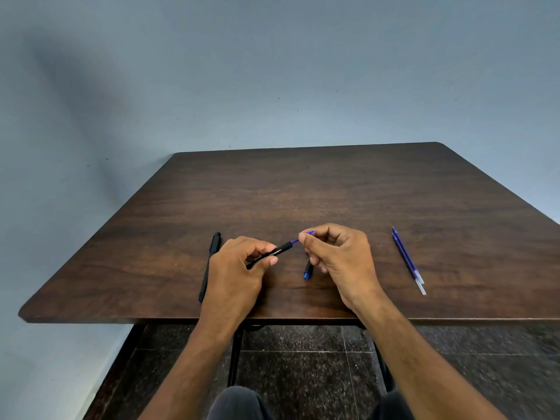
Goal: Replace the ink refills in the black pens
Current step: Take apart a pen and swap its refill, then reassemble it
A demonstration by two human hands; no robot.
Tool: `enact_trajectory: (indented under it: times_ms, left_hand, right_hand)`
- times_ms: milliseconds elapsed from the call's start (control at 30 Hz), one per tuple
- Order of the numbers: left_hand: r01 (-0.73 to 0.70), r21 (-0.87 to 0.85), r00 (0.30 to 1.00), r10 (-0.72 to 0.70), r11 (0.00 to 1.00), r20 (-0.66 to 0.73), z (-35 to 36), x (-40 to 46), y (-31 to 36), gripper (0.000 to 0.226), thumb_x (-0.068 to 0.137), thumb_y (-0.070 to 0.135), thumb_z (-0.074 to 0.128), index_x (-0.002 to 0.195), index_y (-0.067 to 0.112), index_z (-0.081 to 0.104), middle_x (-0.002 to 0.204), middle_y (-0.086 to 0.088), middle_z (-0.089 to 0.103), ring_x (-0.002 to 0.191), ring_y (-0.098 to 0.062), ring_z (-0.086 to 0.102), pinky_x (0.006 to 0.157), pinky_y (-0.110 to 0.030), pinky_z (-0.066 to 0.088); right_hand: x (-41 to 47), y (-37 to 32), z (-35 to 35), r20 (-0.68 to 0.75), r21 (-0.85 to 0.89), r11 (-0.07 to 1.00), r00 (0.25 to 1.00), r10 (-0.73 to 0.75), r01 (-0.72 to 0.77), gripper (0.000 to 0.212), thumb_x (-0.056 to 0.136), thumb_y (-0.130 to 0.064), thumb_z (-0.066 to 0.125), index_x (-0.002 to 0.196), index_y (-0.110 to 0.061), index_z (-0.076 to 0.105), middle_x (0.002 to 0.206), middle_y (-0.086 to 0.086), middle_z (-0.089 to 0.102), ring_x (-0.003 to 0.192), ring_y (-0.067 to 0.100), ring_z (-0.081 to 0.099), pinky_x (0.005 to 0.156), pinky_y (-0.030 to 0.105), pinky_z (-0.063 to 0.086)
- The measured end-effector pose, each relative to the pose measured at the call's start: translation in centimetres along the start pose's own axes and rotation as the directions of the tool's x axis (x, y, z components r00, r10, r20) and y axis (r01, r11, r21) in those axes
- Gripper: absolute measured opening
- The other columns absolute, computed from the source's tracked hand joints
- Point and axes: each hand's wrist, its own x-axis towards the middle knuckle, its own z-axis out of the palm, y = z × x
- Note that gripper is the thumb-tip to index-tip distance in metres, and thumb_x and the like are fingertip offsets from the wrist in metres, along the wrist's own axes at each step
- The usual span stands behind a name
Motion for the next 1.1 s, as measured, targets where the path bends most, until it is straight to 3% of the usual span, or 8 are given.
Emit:
enact_trajectory:
  times_ms: [100, 267, 433, 567, 667, 833, 967, 1100]
  left_hand:
    - [0.006, -0.012, 1.000, -0.006, 1.000, -0.018, 0.1, 0.0, -0.2, 0.023, 0.077, 0.015, 0.085, 0.092, 0.030, 0.075, 0.088, 0.021, 0.068, 0.087, -0.002, 0.063, 0.080, -0.019, 0.050]
    - [0.032, -0.034, 0.999, -0.033, 0.999, -0.021, 0.1, 0.1, -0.3, 0.028, 0.077, 0.013, 0.084, 0.090, 0.034, 0.072, 0.088, 0.020, 0.067, 0.086, -0.001, 0.063, 0.080, -0.021, 0.052]
    - [0.065, -0.049, 0.998, -0.066, 0.997, -0.018, 0.2, 0.1, -0.4, 0.025, 0.076, 0.014, 0.085, 0.091, 0.030, 0.074, 0.088, 0.017, 0.068, 0.088, 0.002, 0.062, 0.079, -0.009, 0.047]
    - [0.071, -0.045, 0.997, -0.072, 0.996, -0.016, 0.1, 0.1, -0.4, 0.024, 0.076, 0.014, 0.086, 0.091, 0.029, 0.075, 0.088, 0.017, 0.068, 0.088, 0.002, 0.062, 0.078, -0.009, 0.047]
    - [0.064, -0.035, 0.998, -0.064, 0.997, -0.015, 0.2, 0.1, -0.6, 0.024, 0.076, 0.014, 0.086, 0.091, 0.029, 0.074, 0.088, 0.017, 0.067, 0.088, 0.003, 0.062, 0.078, -0.008, 0.046]
    - [0.055, -0.030, 0.998, -0.056, 0.998, -0.019, 0.3, 0.1, -0.7, 0.026, 0.075, 0.015, 0.086, 0.091, 0.031, 0.073, 0.088, 0.018, 0.067, 0.086, 0.002, 0.062, 0.078, -0.008, 0.046]
    - [0.057, -0.030, 0.998, -0.058, 0.998, -0.018, 0.3, 0.2, -0.6, 0.029, 0.075, 0.016, 0.086, 0.090, 0.035, 0.071, 0.088, 0.018, 0.067, 0.087, 0.002, 0.062, 0.079, -0.011, 0.049]
    - [0.056, -0.032, 0.998, -0.056, 0.998, -0.018, 0.3, 0.1, -0.6, 0.028, 0.075, 0.015, 0.086, 0.090, 0.033, 0.072, 0.087, 0.018, 0.067, 0.089, 0.004, 0.061, 0.078, -0.005, 0.045]
  right_hand:
    - [-0.1, -0.3, -0.2, 0.006, 0.030, 1.000, 1.000, -0.006, 0.006, 0.004, 0.082, -0.012, 0.083, 0.083, -0.012, 0.079, 0.061, -0.003, 0.067, 0.048, 0.008, 0.053, 0.043, 0.016, 0.040]
    - [-0.3, -0.6, -1.1, -0.035, 0.110, 0.994, 0.999, -0.003, 0.007, 0.014, 0.084, -0.001, 0.073, 0.085, -0.013, 0.079, 0.060, 0.005, 0.065, 0.052, 0.016, 0.051, 0.043, 0.021, 0.038]
    - [0.0, -0.4, -1.1, -0.193, -0.222, 0.967, 0.977, 0.085, -0.128, 0.011, 0.083, -0.009, 0.074, 0.076, -0.016, 0.077, 0.050, -0.002, 0.063, 0.043, 0.007, 0.050, 0.048, 0.022, 0.040]
    - [0.3, -1.8, -0.8, -0.134, -0.636, 0.754, 0.986, 0.100, -0.163, 0.024, 0.082, -0.024, 0.079, 0.063, -0.013, 0.072, 0.044, 0.003, 0.064, 0.036, 0.005, 0.054, 0.041, 0.019, 0.043]
    - [0.6, -2.6, -0.1, -0.112, -0.782, 0.585, 0.971, 0.209, -0.216, 0.043, 0.072, -0.046, 0.084, 0.060, -0.009, 0.065, 0.057, 0.010, 0.069, 0.050, 0.018, 0.063, 0.053, 0.030, 0.056]
    - [0.4, -3.1, 1.3, -0.085, -0.909, 0.372, 0.955, 0.283, -0.191, 0.046, 0.068, -0.049, 0.084, 0.062, -0.017, 0.052, 0.062, 0.001, 0.056, 0.051, 0.013, 0.051, 0.041, 0.021, 0.031]
    - [0.6, -3.4, 1.2, -0.080, -0.875, 0.426, 0.936, 0.343, -0.231, 0.030, 0.074, -0.032, 0.077, 0.062, -0.015, 0.055, 0.062, 0.003, 0.060, 0.047, 0.016, 0.057, 0.041, 0.021, 0.037]
    - [0.2, -3.6, 0.0, -0.076, -0.685, 0.642, 0.910, 0.407, -0.344, 0.022, 0.078, -0.017, 0.074, 0.066, -0.001, 0.066, 0.055, 0.010, 0.064, 0.030, 0.015, 0.050, 0.034, 0.020, 0.038]
